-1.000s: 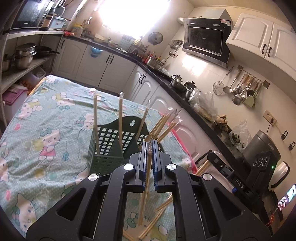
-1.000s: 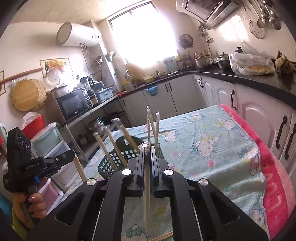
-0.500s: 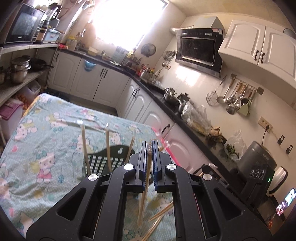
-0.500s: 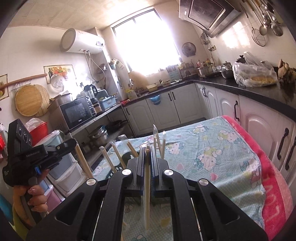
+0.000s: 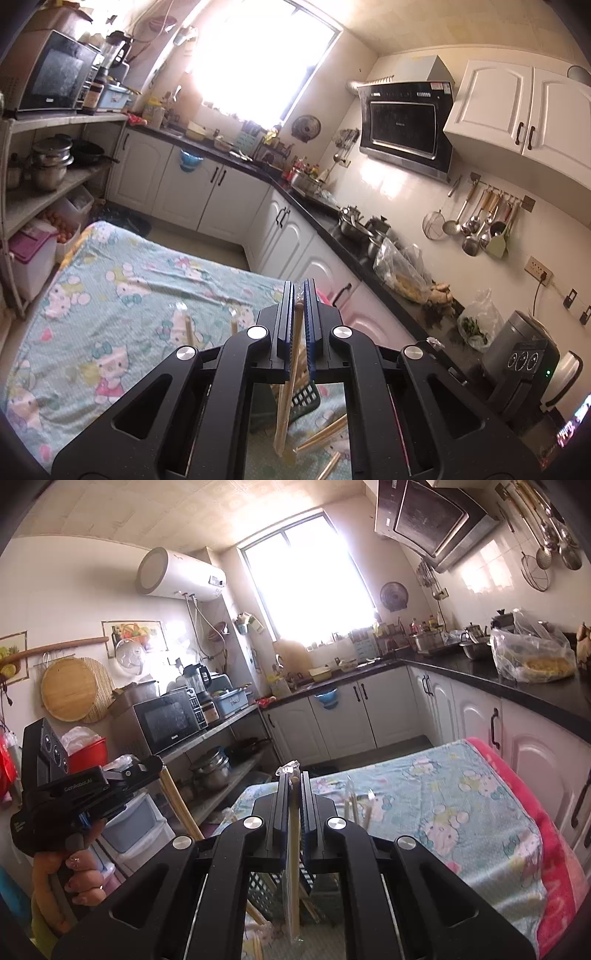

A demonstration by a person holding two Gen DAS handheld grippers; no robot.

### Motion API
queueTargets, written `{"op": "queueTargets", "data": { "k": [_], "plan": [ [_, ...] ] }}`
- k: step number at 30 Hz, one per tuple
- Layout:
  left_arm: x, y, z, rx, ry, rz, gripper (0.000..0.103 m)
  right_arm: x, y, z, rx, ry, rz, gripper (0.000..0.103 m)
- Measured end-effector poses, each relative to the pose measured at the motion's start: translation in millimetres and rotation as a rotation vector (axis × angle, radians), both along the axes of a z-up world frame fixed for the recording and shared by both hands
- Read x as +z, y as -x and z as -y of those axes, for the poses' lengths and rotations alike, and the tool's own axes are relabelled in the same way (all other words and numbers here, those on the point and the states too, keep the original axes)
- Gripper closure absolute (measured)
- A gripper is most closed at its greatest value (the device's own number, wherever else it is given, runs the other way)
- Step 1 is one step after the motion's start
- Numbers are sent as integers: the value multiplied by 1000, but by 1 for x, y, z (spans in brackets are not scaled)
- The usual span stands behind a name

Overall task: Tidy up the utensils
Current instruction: 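Raise the left tool's chopstick over the caddy while the right tool carries its own, then lower the left tool's chopstick into the caddy while the right tool lowers its own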

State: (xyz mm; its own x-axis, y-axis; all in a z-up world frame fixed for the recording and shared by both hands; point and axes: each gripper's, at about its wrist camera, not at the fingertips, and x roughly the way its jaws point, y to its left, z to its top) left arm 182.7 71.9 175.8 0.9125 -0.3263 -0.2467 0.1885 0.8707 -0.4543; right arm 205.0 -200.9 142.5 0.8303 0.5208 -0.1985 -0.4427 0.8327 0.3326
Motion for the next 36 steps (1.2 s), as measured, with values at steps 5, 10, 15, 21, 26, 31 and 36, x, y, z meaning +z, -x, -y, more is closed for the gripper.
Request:
{"op": "queueTargets", "data": {
  "k": [5, 10, 15, 21, 26, 31, 36],
  "plan": [
    [11, -2, -8, 28, -5, 20, 100, 11, -7, -11, 8, 6, 27, 97],
    [19, -5, -16, 62, -14, 39, 100, 21, -17, -22, 1, 17, 53, 97],
    [22, -9, -22, 109, -41, 58, 100, 26, -24, -30, 1, 28, 70, 97],
    [13, -17, -30, 137, -40, 48, 100, 25, -30, -35, -13, 23, 78, 97],
    [5, -23, -34, 152, -46, 51, 100, 24, -34, -38, -26, 30, 97, 97],
    [-2, -28, -34, 153, -53, 50, 100, 20, -39, -44, -34, 44, 109, 97],
    [-10, -34, -31, 156, -71, 49, 100, 15, -43, -52, -37, 68, 134, 97]
  ]
}}
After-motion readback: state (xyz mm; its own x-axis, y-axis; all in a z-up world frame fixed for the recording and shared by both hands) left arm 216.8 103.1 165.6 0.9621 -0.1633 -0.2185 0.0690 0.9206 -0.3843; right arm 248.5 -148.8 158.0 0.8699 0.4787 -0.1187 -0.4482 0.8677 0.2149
